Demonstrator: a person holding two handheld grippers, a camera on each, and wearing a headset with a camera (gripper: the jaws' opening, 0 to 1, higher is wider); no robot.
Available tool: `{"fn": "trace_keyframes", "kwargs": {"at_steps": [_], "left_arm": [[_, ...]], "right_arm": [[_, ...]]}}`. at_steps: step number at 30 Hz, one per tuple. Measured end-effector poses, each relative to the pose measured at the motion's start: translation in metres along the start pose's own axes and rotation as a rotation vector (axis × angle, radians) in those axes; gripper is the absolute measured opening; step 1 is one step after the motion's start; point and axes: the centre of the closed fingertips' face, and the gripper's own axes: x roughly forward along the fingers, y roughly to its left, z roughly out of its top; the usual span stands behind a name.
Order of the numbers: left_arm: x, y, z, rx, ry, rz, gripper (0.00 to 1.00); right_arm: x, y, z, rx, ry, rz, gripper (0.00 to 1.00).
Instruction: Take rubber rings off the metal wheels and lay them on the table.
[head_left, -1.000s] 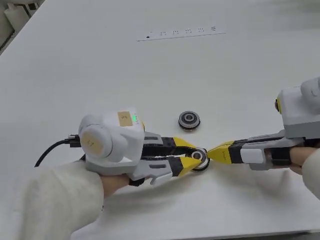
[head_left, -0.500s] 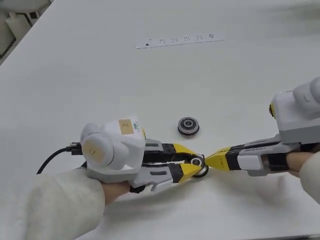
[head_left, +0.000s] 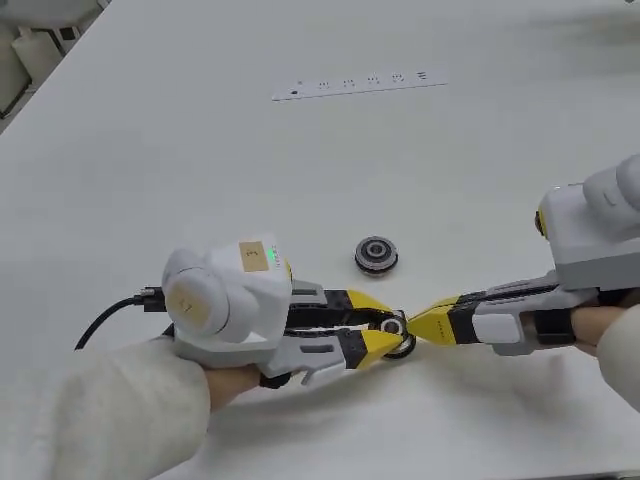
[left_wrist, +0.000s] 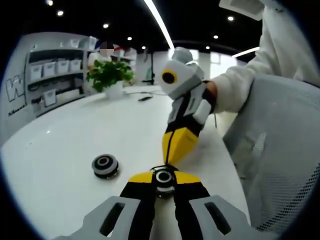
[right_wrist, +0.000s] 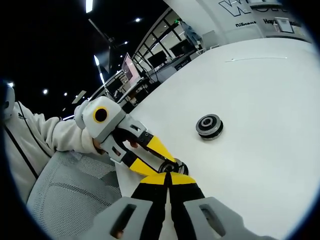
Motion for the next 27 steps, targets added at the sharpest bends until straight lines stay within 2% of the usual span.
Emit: {"fn": "trace_keyframes", "kwargs": {"at_steps": [13,19,23,27], "left_arm": [[-0.0001,-0.0008,0.0011,0.0,0.001,0.002,0.14],[0.0,-0.0018,0.0014,0.007,0.005,0.012,0.14],[0.0001,-0.0025,0.0011,0.024,0.014,0.019,0.15],[0.0005,-0.0024,0.0009,0.043,0.027,0.022,0.15]], "right_arm": [[0.0011,0.0057,0.0029,-0.017,-0.003,0.023,0.0],[-0.0007,0.0041,0.0057,-0.027,-0.008,0.009,0.0],[-0.0003,0.0015,0.0005,-0.042,0.023,-0.01,0.0],[-0.0012,0.0008,-0.0006,-0.033,0.027,-0.012,0.0]]}}
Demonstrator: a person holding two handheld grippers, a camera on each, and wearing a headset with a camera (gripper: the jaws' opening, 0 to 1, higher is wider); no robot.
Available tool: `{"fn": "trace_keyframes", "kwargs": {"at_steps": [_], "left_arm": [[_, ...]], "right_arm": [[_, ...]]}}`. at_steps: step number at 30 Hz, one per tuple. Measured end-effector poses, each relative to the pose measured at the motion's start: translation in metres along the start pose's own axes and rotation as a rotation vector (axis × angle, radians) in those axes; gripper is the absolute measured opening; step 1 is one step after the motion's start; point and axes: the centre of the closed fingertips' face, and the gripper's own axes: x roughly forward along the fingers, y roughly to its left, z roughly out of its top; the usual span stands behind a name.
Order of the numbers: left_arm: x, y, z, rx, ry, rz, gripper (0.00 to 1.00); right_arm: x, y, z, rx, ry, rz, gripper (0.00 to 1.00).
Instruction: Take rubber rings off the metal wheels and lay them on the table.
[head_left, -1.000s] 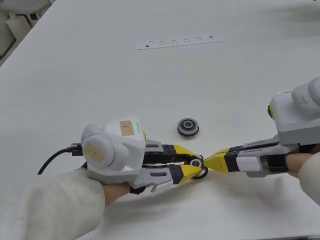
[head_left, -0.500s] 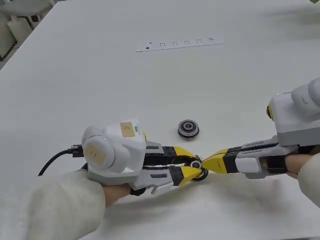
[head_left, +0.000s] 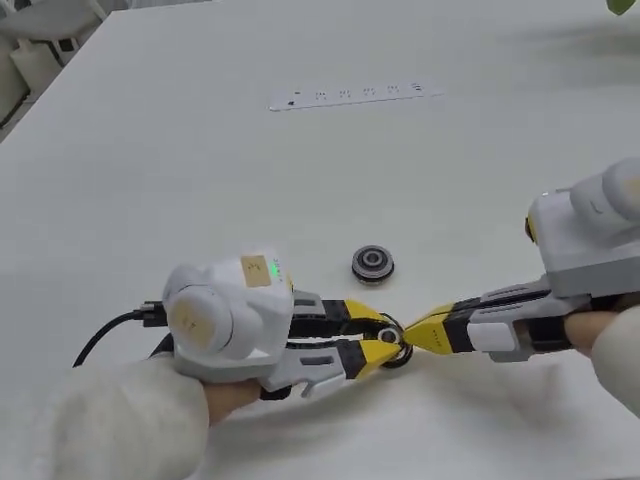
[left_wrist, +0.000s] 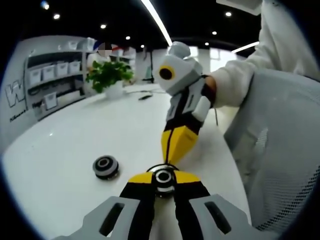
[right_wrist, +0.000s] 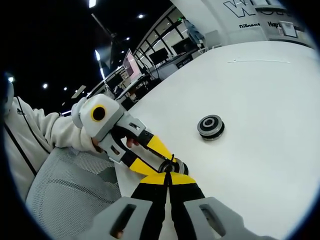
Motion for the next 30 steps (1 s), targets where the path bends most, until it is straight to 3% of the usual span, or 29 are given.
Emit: {"fn": "trace_keyframes", "kwargs": {"at_steps": [10,15,19,22,30], "left_arm": [[-0.002,-0.001,0.0,0.023,0.072,-0.014,0.15],[-0.005,-0.01,0.003,0.086,0.114,-0.045,0.18],[-0.007,-0.013,0.007,0.072,0.114,-0.061,0.22],[-0.011,-0.019,0.01,0.096,0.119,-0.083,0.27],[-0.021,-0.015,0.025,0.085,0.082,-0.075,0.36]], "right_arm": [[-0.003,0.004,0.001,-0.006,0.016,-0.001,0.0],[-0.005,0.006,0.0,-0.02,0.024,-0.006,0.0],[-0.01,0.008,0.004,-0.025,0.02,-0.012,0.0],[-0.013,0.01,0.007,-0.03,0.013,-0.015,0.0],[-0.022,0.016,0.018,-0.035,-0.019,-0.019,0.0]]}}
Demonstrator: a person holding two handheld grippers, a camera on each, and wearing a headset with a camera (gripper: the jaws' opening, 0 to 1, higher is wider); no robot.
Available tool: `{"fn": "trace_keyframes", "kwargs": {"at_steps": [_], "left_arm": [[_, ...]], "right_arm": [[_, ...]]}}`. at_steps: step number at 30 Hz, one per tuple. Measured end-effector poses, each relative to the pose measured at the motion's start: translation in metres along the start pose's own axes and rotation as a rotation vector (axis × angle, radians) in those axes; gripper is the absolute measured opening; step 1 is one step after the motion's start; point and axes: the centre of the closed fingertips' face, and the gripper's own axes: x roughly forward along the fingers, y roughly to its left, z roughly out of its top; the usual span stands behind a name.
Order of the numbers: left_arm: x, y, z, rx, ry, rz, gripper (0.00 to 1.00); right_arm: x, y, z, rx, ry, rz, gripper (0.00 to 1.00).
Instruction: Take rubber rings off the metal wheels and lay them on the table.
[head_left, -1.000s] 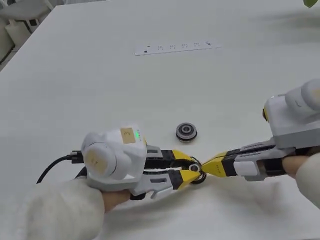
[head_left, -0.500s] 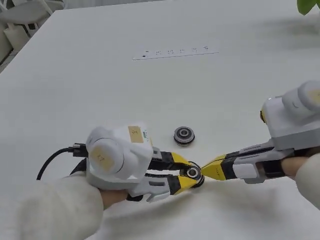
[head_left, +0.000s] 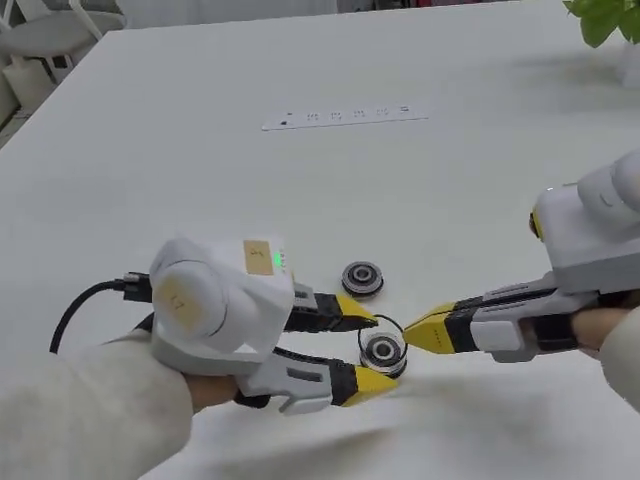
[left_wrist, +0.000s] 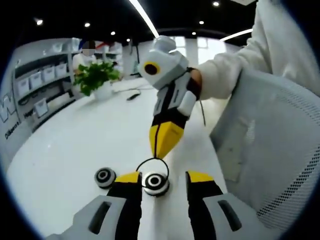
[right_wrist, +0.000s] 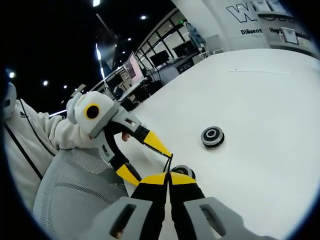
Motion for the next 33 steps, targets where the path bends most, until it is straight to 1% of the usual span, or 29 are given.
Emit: {"fn": "trace_keyframes", "kwargs": {"at_steps": [2,6,10,16,19,21,27,33], "left_arm": [[-0.003,0.001,0.0,0.015,0.003,0.001,0.38],[-0.012,0.005,0.001,0.038,0.01,0.018,0.47],[-0.022,0.008,0.005,0.005,-0.009,0.029,0.52],[-0.032,0.008,0.006,-0.01,-0.009,0.039,0.66],[-0.037,0.008,0.005,-0.012,-0.01,0.045,0.68],[-0.041,0.009,0.007,-0.015,-0.018,0.049,0.7],[-0.052,0.01,0.011,-0.041,-0.038,0.07,0.81],[-0.067,0.015,0.009,-0.063,-0.051,0.107,0.84]], "right_arm": [[-0.002,0.002,0.003,-0.006,-0.005,-0.001,0.0],[-0.004,0.006,0.007,-0.019,-0.004,-0.003,0.0],[-0.005,0.012,0.012,-0.037,-0.007,0.001,0.0],[-0.008,0.018,0.02,-0.057,-0.016,0.003,0.0],[-0.008,0.02,0.023,-0.065,-0.018,0.005,0.0],[-0.008,0.023,0.024,-0.071,-0.018,0.008,0.0],[-0.007,0.028,0.026,-0.088,-0.014,0.012,0.0],[-0.007,0.033,0.032,-0.1,-0.017,0.02,0.0]]}}
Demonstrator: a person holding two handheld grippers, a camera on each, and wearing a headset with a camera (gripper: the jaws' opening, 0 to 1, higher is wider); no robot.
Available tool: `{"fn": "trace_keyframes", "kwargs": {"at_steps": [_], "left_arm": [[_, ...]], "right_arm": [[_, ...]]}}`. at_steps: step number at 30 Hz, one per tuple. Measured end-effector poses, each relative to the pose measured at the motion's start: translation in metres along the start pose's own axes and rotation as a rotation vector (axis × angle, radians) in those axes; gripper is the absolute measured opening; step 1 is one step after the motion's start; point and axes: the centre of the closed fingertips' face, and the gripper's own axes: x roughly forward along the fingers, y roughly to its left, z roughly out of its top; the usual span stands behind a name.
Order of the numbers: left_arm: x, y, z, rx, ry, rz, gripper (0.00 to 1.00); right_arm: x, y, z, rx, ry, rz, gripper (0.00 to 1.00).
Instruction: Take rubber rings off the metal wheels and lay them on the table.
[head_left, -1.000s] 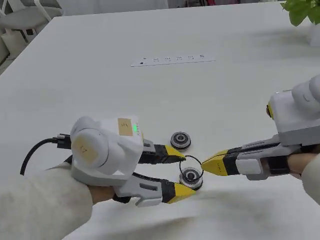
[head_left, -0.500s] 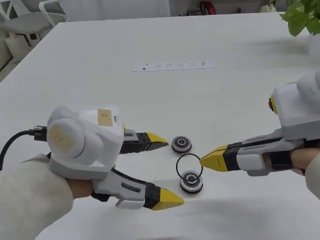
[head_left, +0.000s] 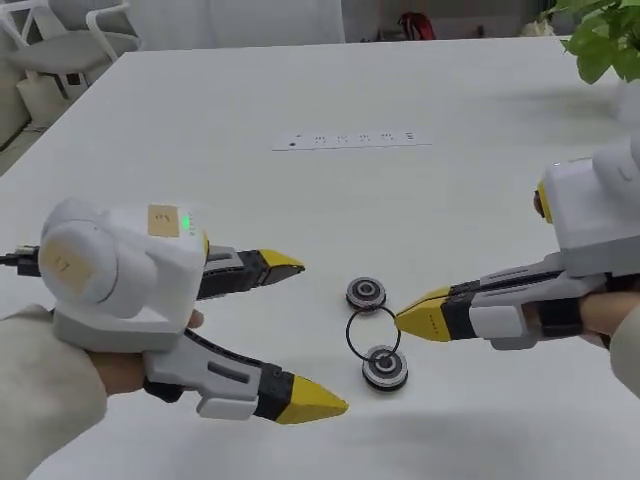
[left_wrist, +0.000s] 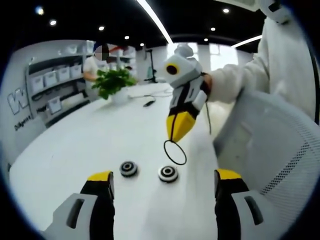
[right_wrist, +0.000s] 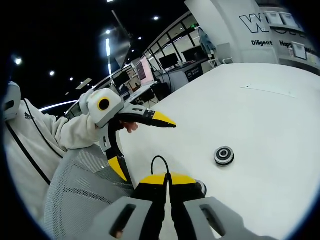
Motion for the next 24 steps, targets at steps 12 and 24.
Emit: {"fn": "trace_keyframes", "kwargs": {"at_steps": [12,24], "left_arm": [[-0.031,0.016,-0.009,-0.059,-0.012,0.094,0.95],[-0.06,0.015,-0.034,-0.119,0.004,0.157,1.0]], "right_arm": [[0.007,0.014,0.01,-0.038,0.014,0.032,0.0],[0.014,0.027,0.018,-0.067,0.021,0.066,0.0]]}}
